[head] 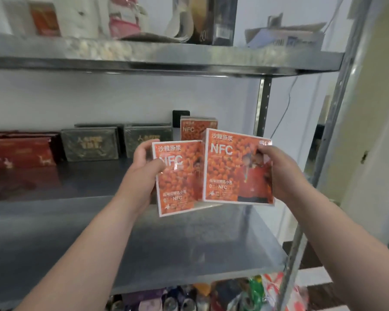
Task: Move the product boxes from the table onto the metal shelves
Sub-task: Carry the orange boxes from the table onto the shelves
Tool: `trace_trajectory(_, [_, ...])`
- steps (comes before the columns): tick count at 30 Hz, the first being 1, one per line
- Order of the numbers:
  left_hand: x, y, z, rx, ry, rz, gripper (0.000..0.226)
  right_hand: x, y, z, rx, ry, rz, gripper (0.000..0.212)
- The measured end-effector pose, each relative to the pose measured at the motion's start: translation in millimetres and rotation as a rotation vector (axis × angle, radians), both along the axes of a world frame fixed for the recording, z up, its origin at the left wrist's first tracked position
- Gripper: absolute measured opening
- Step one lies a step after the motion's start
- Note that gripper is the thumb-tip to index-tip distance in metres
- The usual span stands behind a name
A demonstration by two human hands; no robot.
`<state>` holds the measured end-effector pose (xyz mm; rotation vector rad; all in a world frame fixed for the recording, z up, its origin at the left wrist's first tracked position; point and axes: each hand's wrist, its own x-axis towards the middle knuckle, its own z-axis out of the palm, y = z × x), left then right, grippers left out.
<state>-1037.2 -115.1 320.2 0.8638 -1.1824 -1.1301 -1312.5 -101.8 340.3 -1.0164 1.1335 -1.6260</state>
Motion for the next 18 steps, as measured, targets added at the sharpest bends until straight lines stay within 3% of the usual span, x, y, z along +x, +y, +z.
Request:
trace_trajectory(6, [-12.3,-74.0,4.6,-0.023,-0.007,0.002,0.051,-17.3,-47.8,14.0,-0.057,0.028,-0.150,0.012])
trace_trajectory(10, [-22.1,-110.6,7.4,-0.035,-0.004,0.021,0.050,-36.6,-76.0,11.0,-0.093,0.002,-0.259,0.028])
trace_trajectory(18, [-48.6,-167.1,21.4,-0.077,-0.292,0.142,0.052,-76.5,-130.1,-2.8,-0.146,0.114,-0.364,0.038])
